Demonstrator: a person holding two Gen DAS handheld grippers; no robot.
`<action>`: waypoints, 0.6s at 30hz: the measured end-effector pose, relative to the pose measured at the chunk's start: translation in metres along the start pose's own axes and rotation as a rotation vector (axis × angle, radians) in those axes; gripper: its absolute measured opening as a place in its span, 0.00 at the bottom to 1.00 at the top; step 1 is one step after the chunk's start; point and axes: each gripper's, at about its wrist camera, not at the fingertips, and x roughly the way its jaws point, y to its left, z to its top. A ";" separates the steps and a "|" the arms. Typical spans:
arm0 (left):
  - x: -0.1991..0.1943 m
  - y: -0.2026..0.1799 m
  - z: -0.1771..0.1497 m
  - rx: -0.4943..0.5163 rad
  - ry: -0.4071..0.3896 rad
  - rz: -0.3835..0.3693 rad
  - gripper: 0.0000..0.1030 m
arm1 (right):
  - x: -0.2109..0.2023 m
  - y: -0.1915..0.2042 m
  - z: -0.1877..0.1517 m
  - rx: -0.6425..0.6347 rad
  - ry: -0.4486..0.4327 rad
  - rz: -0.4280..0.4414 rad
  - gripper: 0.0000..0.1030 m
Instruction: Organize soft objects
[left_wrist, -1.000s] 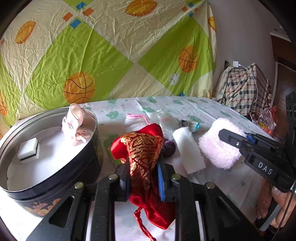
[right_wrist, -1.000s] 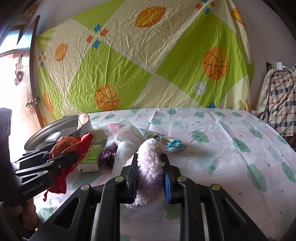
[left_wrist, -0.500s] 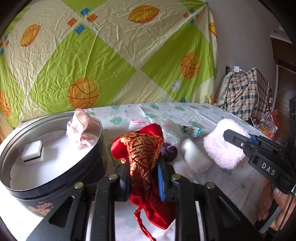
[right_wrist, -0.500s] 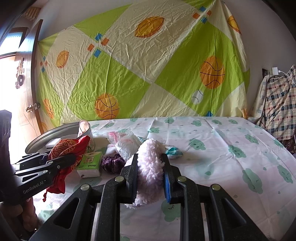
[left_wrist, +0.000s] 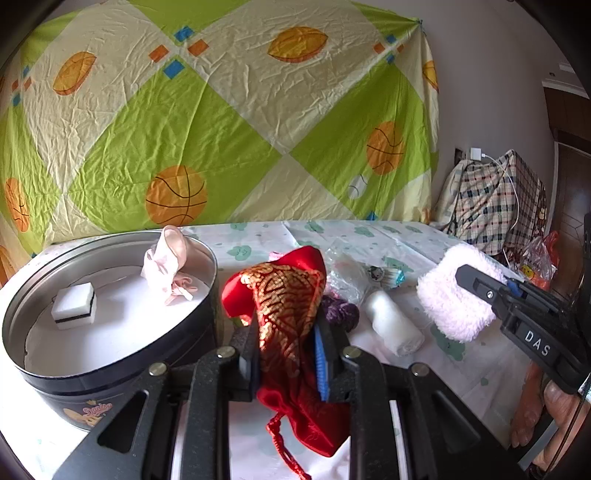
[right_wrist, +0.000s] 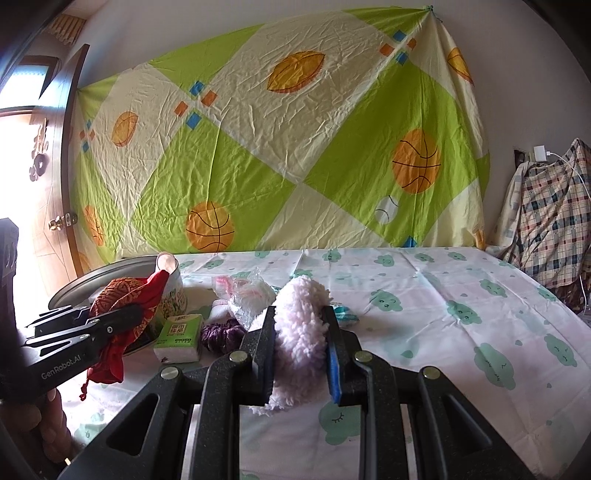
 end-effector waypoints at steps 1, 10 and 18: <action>-0.001 0.000 0.000 -0.002 -0.004 0.002 0.20 | 0.000 0.000 0.000 0.007 -0.001 -0.003 0.23; -0.008 0.005 -0.001 0.007 -0.030 0.024 0.20 | 0.001 0.014 0.001 0.012 -0.007 0.016 0.23; -0.015 0.022 -0.002 -0.015 -0.050 0.050 0.20 | 0.006 0.039 0.001 -0.019 0.011 0.066 0.24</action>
